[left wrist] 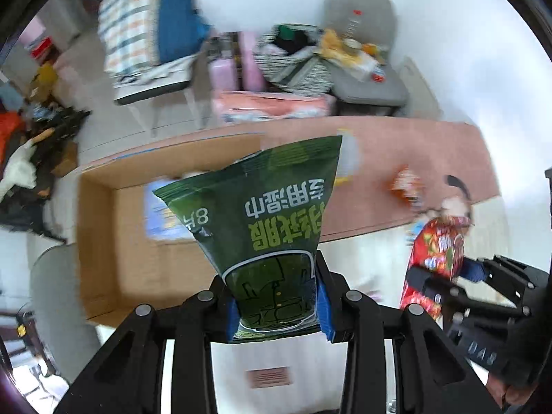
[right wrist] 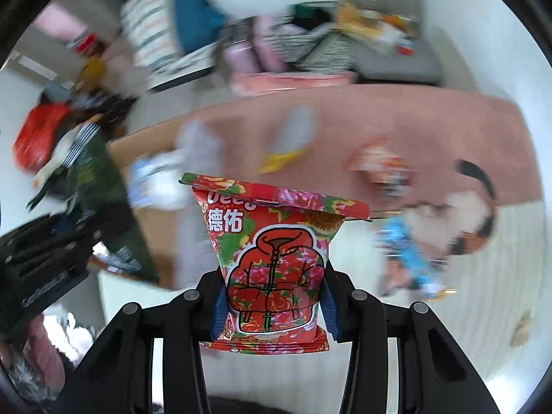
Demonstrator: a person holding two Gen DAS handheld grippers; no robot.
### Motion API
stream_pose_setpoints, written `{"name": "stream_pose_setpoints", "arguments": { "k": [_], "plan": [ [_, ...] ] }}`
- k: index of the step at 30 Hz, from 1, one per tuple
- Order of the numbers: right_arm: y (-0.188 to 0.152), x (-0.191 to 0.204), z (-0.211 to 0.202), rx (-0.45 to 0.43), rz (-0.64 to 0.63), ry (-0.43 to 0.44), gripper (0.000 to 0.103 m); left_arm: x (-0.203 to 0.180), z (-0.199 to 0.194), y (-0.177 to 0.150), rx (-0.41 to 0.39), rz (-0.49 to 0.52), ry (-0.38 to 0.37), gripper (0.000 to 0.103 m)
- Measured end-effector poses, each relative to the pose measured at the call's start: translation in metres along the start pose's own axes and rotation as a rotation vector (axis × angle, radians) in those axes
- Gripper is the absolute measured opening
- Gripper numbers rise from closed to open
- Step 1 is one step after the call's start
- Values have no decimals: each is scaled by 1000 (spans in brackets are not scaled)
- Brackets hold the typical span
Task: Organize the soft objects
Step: 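Carry both bags over the box, release them inside, open both tools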
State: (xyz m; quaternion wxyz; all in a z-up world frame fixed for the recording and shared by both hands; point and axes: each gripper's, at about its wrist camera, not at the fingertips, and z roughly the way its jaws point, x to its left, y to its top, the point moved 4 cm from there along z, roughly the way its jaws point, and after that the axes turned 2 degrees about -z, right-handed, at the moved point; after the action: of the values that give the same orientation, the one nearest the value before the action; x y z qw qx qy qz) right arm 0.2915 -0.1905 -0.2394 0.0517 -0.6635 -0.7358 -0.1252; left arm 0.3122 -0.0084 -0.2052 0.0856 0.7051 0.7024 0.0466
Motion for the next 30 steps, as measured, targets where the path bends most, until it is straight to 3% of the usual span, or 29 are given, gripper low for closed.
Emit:
{"name": "stream_pose_setpoints", "arguments": {
  "k": [5, 11, 21, 30],
  "plan": [
    [4, 111, 43, 68, -85, 15, 46, 92, 24, -7, 37, -97, 80, 32],
    [6, 175, 123, 180, -89, -29, 46, 157, 78, -6, 103, -139, 119, 32],
    [18, 194, 214, 286, -71, -133, 46, 209, 171, 32, 247, -142, 129, 32],
    [13, 202, 251, 349, -67, -176, 47, 216, 206, 43, 305, -101, 126, 35]
  ]
}}
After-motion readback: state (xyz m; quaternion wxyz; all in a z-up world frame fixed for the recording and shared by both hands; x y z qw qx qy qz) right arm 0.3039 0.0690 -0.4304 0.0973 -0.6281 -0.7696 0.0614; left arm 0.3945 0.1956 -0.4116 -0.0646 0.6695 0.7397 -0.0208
